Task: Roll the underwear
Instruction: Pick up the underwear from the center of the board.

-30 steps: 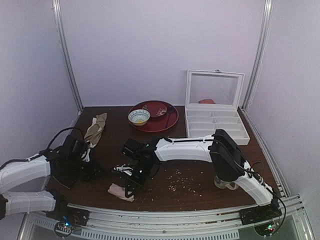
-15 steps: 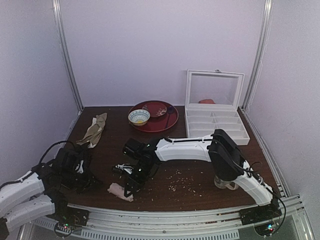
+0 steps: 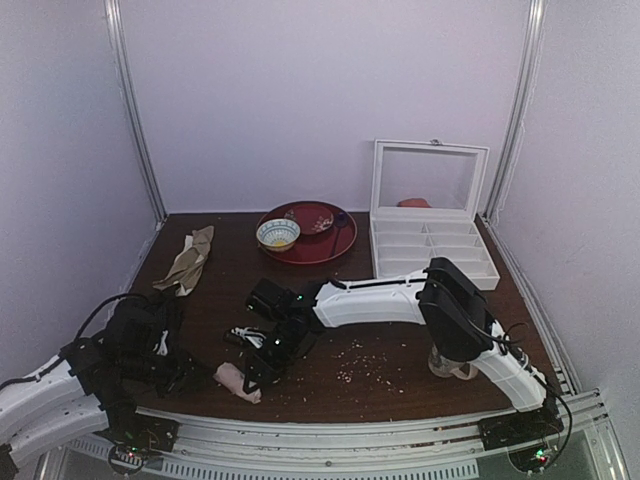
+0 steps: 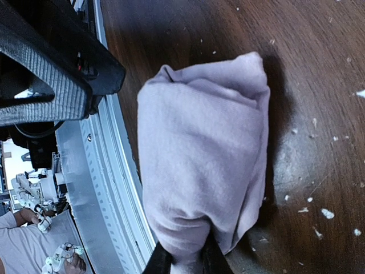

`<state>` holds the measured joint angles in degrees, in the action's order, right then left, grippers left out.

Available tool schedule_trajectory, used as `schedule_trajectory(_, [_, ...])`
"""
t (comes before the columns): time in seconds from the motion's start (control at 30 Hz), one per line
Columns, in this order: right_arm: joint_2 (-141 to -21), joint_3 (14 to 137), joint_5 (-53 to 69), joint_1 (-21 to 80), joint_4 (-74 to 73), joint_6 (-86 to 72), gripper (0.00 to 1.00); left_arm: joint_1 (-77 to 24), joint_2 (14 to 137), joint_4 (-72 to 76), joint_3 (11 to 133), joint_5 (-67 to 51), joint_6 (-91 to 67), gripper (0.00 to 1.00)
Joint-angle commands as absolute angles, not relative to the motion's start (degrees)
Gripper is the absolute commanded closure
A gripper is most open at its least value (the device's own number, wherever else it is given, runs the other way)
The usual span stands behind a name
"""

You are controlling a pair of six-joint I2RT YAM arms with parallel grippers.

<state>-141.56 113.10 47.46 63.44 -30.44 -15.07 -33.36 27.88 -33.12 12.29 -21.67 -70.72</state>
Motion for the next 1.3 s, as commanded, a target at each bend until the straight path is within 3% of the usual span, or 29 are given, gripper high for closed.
schedule_trajectory(0.0, [-145.4,109.3,35.8,64.4,-30.8,-18.0,1.0,-34.5,27.5,-31.4,11.4,-21.0,-73.8,0.55])
schedule_trajectory(0.67, [-145.4,109.0,32.9,64.6,-25.4,-24.2,1.0,-40.7,32.1,-17.2,7.6,-13.8,-81.2,0.42])
schedule_trajectory(1.27, [-145.8,109.2,34.1,64.6,-23.4,-25.8,1.0,-41.0,37.6,-10.2,5.6,-10.6,-83.3,0.4])
